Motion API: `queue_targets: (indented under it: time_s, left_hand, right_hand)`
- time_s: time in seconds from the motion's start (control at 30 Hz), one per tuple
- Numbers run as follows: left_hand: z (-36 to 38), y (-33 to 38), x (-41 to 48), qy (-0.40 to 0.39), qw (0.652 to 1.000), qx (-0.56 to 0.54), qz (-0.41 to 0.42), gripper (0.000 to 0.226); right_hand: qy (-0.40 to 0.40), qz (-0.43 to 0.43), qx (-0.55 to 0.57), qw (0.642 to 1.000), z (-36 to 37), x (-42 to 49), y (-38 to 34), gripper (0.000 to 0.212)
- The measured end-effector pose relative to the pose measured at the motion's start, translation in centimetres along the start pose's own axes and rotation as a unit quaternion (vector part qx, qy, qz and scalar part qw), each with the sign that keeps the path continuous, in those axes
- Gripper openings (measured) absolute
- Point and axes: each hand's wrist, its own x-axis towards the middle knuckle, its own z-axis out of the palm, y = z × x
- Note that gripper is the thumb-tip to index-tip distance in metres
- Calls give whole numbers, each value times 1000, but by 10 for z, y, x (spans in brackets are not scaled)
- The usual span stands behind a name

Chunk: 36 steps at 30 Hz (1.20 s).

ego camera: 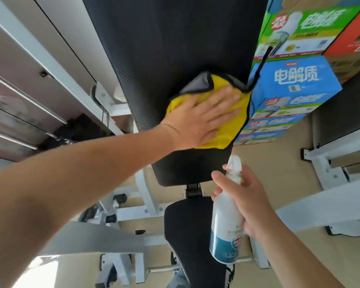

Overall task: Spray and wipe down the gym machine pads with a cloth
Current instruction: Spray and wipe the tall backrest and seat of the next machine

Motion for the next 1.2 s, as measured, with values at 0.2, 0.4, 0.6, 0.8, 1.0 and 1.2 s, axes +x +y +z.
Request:
queue_targets:
  time_s: [0.2, 0.4, 0.6, 0.8, 1.0, 1.2]
  left_hand:
    - [88, 124, -40, -163, 943, 103, 272, 82]
    - [127, 122, -127, -287, 860, 91, 413, 100]
    - [70, 40, -125, -189, 928, 43, 319, 64]
    - [-54, -77, -55, -56, 991, 117, 38, 66]
    - [-146, -168, -40, -26, 979, 75, -186, 66]
    - [-173, -199, -38, -20, 952, 54, -301, 71]
  right_hand:
    - [-6, 13, -17, 1000, -11, -2, 21, 54]
    - [-17, 26, -25, 999, -10, -6, 31, 44]
    - [-54, 23, -23, 998, 4, -15, 8, 43]
    - [-87, -14, -28, 996, 10, -33, -62, 60]
    - [-113, -87, -46, 989, 17, -57, -140, 52]
    - [-97, -129, -62, 985, 35, -72, -207, 53]
